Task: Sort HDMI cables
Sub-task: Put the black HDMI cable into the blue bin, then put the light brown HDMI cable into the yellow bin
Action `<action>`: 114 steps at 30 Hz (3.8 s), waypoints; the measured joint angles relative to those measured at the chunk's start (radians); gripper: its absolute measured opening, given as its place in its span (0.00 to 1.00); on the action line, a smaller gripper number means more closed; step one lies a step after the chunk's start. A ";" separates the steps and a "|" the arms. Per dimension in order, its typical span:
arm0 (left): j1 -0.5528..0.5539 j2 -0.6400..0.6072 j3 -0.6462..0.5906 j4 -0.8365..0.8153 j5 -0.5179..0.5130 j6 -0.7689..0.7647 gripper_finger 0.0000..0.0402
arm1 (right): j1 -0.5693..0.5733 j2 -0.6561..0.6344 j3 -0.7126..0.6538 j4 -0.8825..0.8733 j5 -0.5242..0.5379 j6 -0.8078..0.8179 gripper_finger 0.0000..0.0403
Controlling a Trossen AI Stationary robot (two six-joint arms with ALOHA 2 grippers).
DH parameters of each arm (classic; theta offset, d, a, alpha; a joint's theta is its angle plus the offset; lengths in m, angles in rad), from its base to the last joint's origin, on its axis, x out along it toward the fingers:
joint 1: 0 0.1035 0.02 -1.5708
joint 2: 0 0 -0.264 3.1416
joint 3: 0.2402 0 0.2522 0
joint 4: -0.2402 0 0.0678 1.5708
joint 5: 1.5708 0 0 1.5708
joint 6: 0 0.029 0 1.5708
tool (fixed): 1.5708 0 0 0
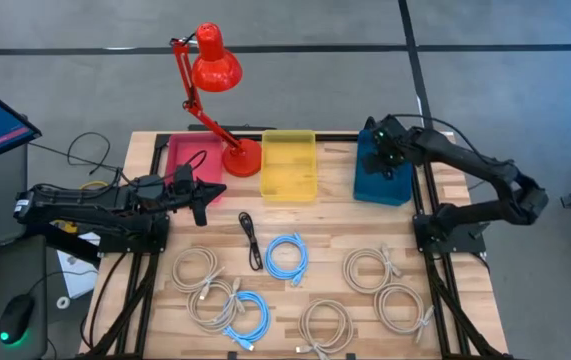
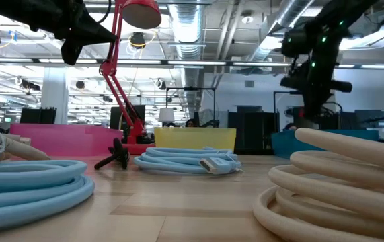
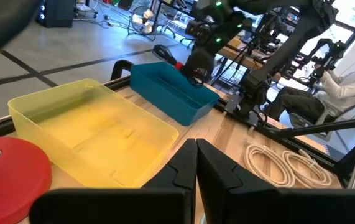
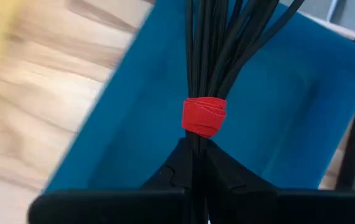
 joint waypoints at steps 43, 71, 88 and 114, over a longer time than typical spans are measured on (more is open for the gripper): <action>0.000 0.000 0.000 0.000 0.000 0.000 0.02 | -0.043 0.231 0.000 0.082 -0.083 -0.197 0.41; 0.000 0.000 0.000 0.000 0.000 0.000 0.02 | 0.211 -0.428 0.167 -0.159 -0.588 -0.223 0.27; 0.000 0.000 0.000 0.001 0.000 0.000 0.02 | 0.369 -0.438 0.167 -0.083 -0.602 -0.120 0.27; 0.000 0.000 0.000 0.003 0.000 -0.026 0.02 | 0.664 -0.420 0.167 -0.234 -0.601 0.049 0.27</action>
